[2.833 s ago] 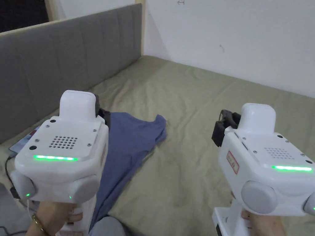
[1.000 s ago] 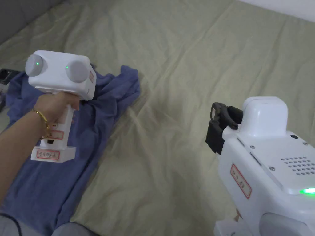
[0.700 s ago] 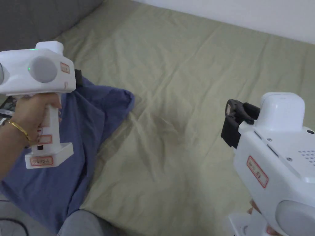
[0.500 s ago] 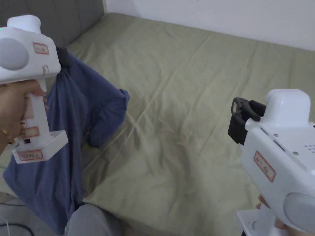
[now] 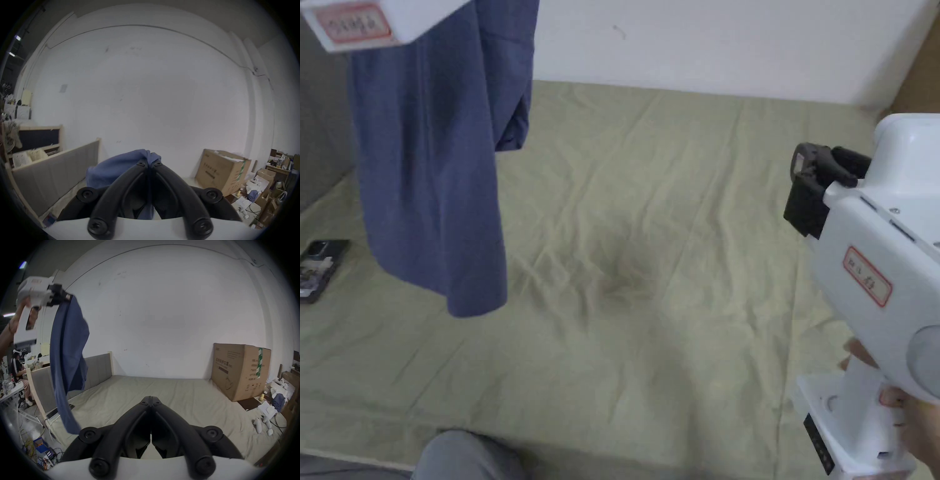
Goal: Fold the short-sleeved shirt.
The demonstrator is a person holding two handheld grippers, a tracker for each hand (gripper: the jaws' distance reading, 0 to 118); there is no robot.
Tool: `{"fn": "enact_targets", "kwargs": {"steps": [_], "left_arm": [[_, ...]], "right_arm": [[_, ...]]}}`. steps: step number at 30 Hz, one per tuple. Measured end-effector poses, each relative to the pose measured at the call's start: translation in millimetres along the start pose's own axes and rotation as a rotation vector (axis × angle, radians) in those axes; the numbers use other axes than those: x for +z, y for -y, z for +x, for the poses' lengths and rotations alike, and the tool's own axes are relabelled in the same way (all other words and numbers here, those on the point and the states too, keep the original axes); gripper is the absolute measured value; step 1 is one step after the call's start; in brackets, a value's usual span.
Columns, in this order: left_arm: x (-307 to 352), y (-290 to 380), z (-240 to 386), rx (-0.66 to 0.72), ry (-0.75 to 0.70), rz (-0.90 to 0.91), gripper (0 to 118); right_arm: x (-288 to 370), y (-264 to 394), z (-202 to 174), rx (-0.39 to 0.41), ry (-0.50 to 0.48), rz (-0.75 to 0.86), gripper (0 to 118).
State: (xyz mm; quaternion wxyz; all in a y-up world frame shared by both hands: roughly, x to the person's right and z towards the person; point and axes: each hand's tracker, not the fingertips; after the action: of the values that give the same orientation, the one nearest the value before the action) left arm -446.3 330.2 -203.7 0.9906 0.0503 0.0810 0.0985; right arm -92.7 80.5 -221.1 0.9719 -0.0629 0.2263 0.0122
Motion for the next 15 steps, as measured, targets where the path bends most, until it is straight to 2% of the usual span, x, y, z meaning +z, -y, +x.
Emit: {"fn": "enact_targets", "kwargs": {"steps": [4,8,11,15], "left_arm": [[-30.9,-11.0,38.0,0.024,0.074,0.005,2],[-69.7,13.0,65.6,0.049,0.144,-0.057,2],[-100.6,60.6,79.4,0.032,0.168,-0.167,2],[-143.3,165.7,89.2,-0.13,0.156,-0.436,2]], "right_arm": [[16.5,-2.2,18.8,-0.013,0.064,0.015,0],[31.1,-2.0,37.2,0.0,0.135,0.013,0],[40.1,0.6,49.9,0.002,0.183,0.005,0],[43.2,8.2,62.9,-0.013,0.228,-0.02,0]]}}
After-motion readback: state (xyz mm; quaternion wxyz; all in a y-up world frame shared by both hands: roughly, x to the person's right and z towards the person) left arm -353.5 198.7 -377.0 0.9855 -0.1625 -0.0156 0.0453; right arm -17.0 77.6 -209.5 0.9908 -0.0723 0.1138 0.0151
